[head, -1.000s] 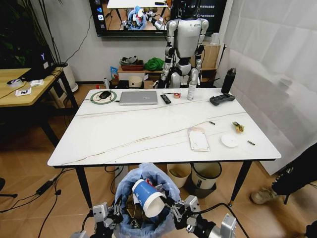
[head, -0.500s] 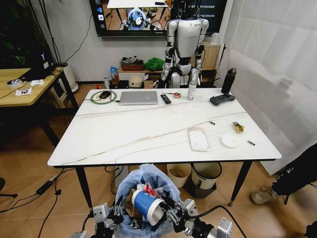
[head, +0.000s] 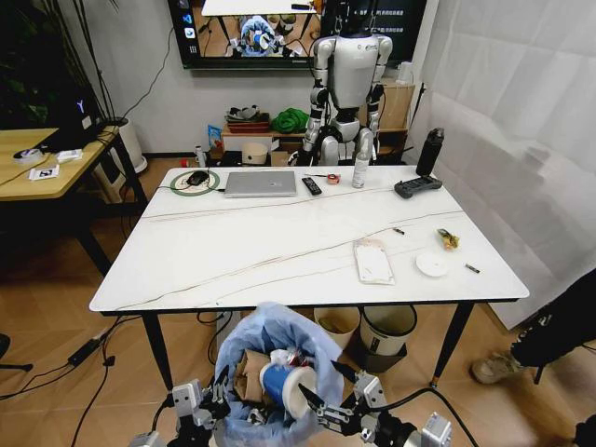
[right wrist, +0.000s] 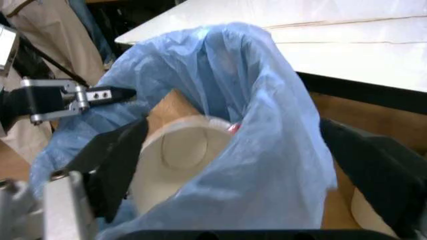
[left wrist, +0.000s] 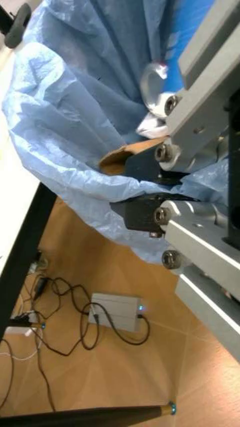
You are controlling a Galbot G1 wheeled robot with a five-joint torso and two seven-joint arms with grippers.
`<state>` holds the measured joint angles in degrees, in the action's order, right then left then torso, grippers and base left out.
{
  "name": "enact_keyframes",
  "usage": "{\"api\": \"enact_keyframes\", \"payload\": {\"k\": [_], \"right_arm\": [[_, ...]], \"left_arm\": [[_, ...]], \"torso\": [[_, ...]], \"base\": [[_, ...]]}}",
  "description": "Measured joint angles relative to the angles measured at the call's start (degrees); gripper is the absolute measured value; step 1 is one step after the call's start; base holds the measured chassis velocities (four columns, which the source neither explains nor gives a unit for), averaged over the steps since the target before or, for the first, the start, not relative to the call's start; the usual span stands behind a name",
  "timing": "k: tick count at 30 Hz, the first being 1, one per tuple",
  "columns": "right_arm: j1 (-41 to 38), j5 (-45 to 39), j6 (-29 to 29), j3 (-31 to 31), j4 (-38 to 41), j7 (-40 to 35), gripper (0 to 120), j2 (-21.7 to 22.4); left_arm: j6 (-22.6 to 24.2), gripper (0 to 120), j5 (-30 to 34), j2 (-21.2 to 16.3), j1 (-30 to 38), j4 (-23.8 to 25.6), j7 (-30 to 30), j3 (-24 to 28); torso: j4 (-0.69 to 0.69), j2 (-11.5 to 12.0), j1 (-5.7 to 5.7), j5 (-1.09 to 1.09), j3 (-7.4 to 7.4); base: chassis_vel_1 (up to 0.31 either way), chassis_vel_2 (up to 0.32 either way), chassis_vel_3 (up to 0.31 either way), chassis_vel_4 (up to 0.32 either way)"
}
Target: Pick up the trash bin and place the trash from the table into it.
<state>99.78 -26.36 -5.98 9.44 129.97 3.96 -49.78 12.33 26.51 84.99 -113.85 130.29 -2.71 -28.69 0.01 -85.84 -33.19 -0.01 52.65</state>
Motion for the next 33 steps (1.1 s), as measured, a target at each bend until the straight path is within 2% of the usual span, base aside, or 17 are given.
{"api": "enact_keyframes", "payload": {"k": [9,21,29,33], "right_arm": [[-0.9,-0.7,0.0,0.2,0.3,-0.5,100,-0.5],[-9.6,-5.9,-2.5,3.9,1.0,-4.4,100,-3.6],[-20.3,-6.6,-7.0,5.3,-6.8,-8.9,100,-5.7],[-25.8,-7.0,-6.6,4.5,-12.6,-9.6,100,-6.4]], "left_arm": [[0.0,0,0.1,-0.1,0.2,-0.8,0.0,0.1],[0.0,0,0.8,0.0,-0.2,-2.7,0.0,-0.1],[-0.4,0,0.6,1.0,-1.1,-4.4,0.0,-0.2],[-0.4,0,0.5,1.3,-1.4,-4.1,0.0,-0.5]], "torso": [[-0.01,0.0,0.00,0.00,0.00],[-0.01,0.0,0.00,0.01,0.00],[-0.01,0.0,0.00,0.00,0.00],[-0.01,0.0,0.00,0.01,0.01]], "base": [[0.000,0.000,0.000,0.000],[0.000,0.000,0.000,0.000],[0.000,0.000,0.000,0.000],[0.000,0.000,0.000,0.000]]}}
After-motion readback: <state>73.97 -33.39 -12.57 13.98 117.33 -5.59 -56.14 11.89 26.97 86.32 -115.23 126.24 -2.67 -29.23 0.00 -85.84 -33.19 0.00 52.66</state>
